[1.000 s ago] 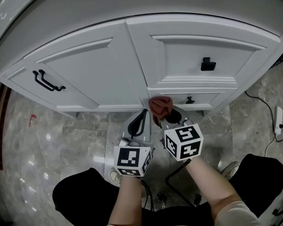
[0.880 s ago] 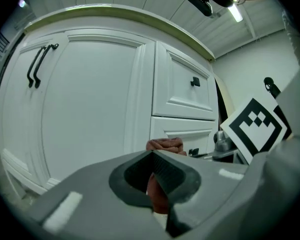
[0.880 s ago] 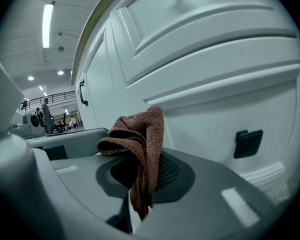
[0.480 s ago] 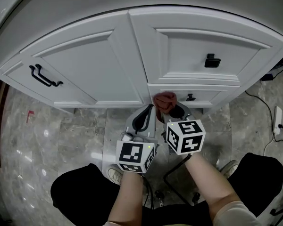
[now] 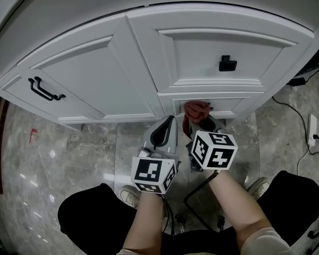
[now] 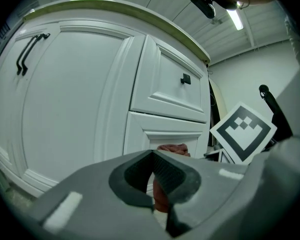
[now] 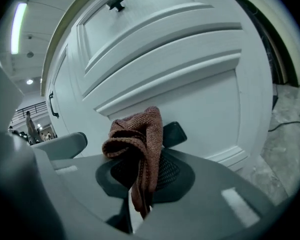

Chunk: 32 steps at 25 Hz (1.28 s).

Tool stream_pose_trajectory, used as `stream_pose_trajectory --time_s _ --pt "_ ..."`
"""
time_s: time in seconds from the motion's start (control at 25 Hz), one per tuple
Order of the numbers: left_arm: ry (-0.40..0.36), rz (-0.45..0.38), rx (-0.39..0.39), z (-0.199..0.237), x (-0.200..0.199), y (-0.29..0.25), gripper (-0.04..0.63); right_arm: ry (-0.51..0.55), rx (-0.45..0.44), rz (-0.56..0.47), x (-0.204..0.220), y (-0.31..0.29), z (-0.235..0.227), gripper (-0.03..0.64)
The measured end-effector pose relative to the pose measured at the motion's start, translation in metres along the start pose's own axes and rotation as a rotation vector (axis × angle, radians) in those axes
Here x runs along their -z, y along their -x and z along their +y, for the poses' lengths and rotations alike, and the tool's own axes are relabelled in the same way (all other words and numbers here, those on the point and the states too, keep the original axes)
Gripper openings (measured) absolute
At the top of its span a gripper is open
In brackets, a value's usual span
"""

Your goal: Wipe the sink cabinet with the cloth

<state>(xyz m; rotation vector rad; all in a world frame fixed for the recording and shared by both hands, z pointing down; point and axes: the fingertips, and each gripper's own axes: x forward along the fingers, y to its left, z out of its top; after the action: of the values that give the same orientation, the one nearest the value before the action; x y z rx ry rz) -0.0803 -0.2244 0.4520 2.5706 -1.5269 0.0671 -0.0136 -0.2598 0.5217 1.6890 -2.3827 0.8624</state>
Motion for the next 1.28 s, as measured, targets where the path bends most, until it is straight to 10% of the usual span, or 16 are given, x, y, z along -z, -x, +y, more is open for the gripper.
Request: stream_pose_trajectory --time_s 1.28 --pt "0.028 0.028 0.090 -0.054 0.016 -0.035 0.000 -0.036 0.081 -0.106 -0.035 0.039 -0.071 0.078"
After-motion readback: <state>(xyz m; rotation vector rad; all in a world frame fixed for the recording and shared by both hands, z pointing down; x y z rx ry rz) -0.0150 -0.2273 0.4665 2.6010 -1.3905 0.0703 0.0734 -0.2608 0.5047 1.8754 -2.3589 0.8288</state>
